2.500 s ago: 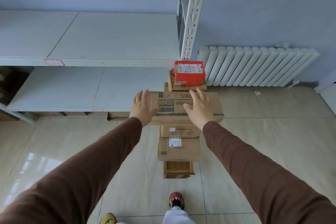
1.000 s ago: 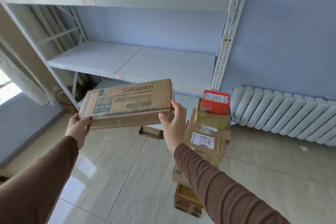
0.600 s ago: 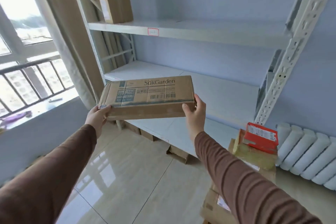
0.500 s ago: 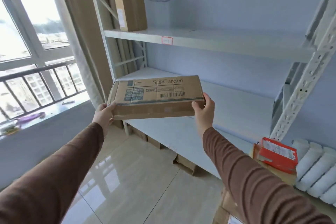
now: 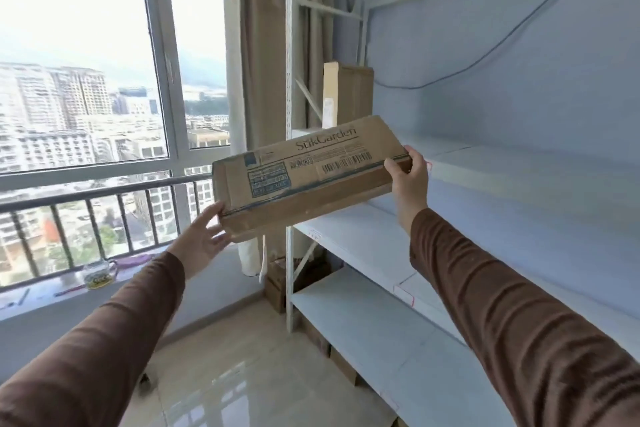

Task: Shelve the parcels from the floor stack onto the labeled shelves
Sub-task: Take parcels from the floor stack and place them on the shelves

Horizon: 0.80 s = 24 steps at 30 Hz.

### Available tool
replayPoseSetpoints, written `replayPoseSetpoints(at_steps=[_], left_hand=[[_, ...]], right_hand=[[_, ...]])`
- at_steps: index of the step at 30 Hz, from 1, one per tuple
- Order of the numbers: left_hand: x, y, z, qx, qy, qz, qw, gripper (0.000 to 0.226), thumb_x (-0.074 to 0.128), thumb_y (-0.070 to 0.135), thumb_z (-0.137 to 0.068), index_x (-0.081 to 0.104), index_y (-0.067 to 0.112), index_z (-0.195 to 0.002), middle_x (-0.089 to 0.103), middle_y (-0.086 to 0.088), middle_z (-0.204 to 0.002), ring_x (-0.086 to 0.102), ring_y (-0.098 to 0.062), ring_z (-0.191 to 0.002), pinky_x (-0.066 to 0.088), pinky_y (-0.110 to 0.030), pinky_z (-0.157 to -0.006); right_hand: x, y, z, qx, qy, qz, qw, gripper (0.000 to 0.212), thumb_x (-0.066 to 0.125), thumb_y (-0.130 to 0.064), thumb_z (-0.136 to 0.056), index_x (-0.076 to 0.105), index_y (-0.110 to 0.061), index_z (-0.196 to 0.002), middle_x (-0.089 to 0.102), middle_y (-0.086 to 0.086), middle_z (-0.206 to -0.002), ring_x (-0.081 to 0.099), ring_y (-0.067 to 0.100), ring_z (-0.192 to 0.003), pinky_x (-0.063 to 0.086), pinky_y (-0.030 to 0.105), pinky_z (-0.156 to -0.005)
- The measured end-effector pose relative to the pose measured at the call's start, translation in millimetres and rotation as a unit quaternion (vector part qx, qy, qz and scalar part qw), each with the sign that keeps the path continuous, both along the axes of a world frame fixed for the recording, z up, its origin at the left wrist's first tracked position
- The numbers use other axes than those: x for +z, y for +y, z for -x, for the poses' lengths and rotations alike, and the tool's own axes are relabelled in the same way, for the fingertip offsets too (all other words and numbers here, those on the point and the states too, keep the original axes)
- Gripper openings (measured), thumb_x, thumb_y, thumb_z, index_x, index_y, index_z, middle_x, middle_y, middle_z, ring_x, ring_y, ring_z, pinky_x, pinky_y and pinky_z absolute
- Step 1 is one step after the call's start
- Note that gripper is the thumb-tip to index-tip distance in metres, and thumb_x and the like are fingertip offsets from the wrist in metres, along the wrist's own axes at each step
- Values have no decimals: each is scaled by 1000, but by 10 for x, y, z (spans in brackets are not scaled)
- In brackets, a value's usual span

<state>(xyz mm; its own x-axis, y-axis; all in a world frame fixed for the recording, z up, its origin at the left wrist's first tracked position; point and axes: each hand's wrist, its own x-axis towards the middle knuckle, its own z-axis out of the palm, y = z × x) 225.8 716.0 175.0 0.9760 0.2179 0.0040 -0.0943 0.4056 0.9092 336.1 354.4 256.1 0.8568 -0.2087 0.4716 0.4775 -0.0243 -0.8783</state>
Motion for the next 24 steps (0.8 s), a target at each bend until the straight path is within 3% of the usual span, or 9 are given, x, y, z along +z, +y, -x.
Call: replayPoseSetpoints(at_steps=[2,5,9,11,13,15,18,20,24], left_hand=[[59,223,-134,-43,-17,-15,999,73,98,51,-49,70,25,-111,72,-12,-113,66,-23,-95,57,-30,-83],[158,513,-331,-86,-56,-1,995,64,86,42,-72,64,14,-125,73,-12,-110,72,-24,-87,62,-35,-75],[378,769,-548,-5,-90,-68,994,72,80,42,-68,58,11,-130,68,-7,-104,70,-14,-77,60,-29,-68],[486,827,-646,49,-128,-100,985,63,82,37,-65,56,18,-119,66,-5,-106,70,-11,-76,56,-23,-61],[588,835,-755,103,-166,-119,974,60,84,24,-71,51,18,-121,69,-4,-112,73,-14,-91,59,-23,-71],[665,848,-902,159,-189,-152,957,72,84,13,-76,43,16,-136,67,-4,-119,71,-16,-104,61,-31,-86],[700,889,-1116,255,-172,-244,920,95,90,31,-66,34,28,-144,59,2,-129,63,-15,-116,55,-41,-100],[720,880,-1179,310,-139,-309,888,110,89,44,-63,26,30,-151,50,8,-136,54,-10,-122,48,-35,-104],[704,814,-1301,354,-117,-381,846,117,88,52,-65,18,25,-155,42,9,-140,46,-7,-121,43,-30,-93]], right_hand=[[137,227,-240,17,6,-5,1000,58,63,-26,-90,45,-20,-146,51,3,-140,52,20,-128,45,34,-108],[249,580,-596,27,16,-19,999,53,55,-15,-99,40,-18,-149,50,3,-141,50,20,-126,42,32,-107],[266,1129,-951,71,38,-34,996,50,57,-8,-97,38,-22,-141,46,2,-145,47,19,-125,37,31,-103],[177,1498,-1116,110,66,-18,992,75,68,-14,-84,33,-26,-149,44,2,-152,43,20,-136,33,42,-114],[2,1956,-1395,167,93,6,982,95,78,-27,-73,30,-40,-153,41,-5,-157,40,22,-143,28,54,-119],[-74,2476,-1382,228,106,30,968,97,80,-49,-70,29,-49,-153,30,-10,-164,31,22,-149,25,62,-119],[-1,3072,-896,308,94,30,946,81,67,-67,-80,31,-54,-152,14,-19,-168,20,15,-153,16,57,-121],[-7,3307,-785,350,97,6,932,76,60,-66,-89,26,-50,-155,26,-20,-165,26,11,-150,15,50,-121],[-14,3466,-839,389,83,-12,918,91,70,-74,-77,26,-52,-154,52,-15,-150,46,12,-140,25,47,-123]])
